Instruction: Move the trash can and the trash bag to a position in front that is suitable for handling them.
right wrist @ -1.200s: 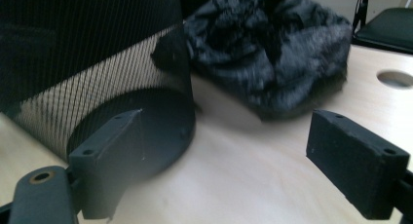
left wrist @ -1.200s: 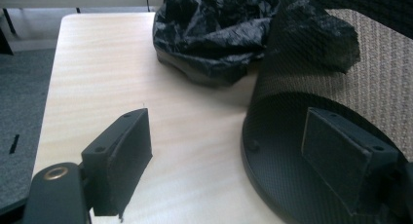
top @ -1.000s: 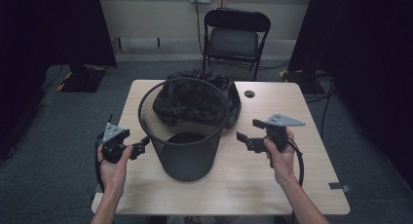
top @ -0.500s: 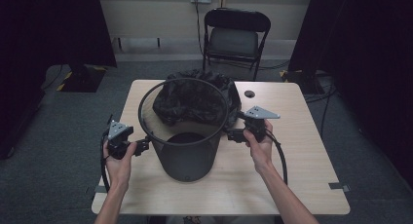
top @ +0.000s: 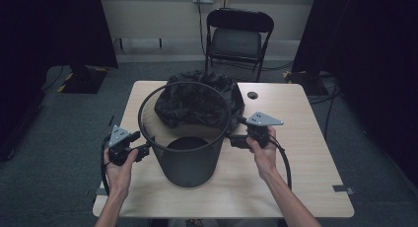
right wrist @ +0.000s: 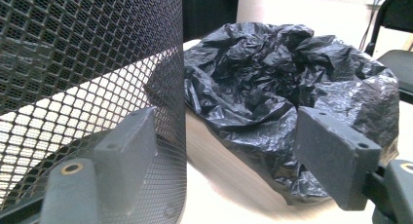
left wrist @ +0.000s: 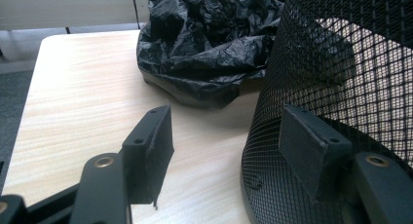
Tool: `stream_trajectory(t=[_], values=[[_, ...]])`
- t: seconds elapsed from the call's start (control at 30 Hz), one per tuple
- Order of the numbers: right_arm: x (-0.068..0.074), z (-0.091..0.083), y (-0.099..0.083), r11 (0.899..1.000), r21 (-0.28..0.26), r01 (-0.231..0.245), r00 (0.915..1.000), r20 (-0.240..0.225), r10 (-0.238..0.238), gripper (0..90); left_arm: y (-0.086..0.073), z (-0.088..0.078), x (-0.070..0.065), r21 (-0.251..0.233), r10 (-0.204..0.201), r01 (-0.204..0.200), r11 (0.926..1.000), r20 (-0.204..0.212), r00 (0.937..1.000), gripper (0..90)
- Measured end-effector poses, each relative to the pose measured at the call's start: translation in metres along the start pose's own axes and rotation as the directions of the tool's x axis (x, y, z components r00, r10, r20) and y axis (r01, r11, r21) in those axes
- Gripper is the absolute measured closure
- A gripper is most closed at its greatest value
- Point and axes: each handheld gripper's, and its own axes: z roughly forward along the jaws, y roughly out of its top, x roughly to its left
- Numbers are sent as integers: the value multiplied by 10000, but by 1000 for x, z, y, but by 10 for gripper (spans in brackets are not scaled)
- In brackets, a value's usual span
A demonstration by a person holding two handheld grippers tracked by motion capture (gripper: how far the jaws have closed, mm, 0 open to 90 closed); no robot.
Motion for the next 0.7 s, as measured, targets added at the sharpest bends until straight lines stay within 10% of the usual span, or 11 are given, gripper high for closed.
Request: stream_trajectory(t=[0.7], values=[[-12, -61, -22, 9999, -51, -102, 9998, 153, 102, 230, -6, 6, -50, 469, 594, -670, 9967, 1475, 9873, 446]])
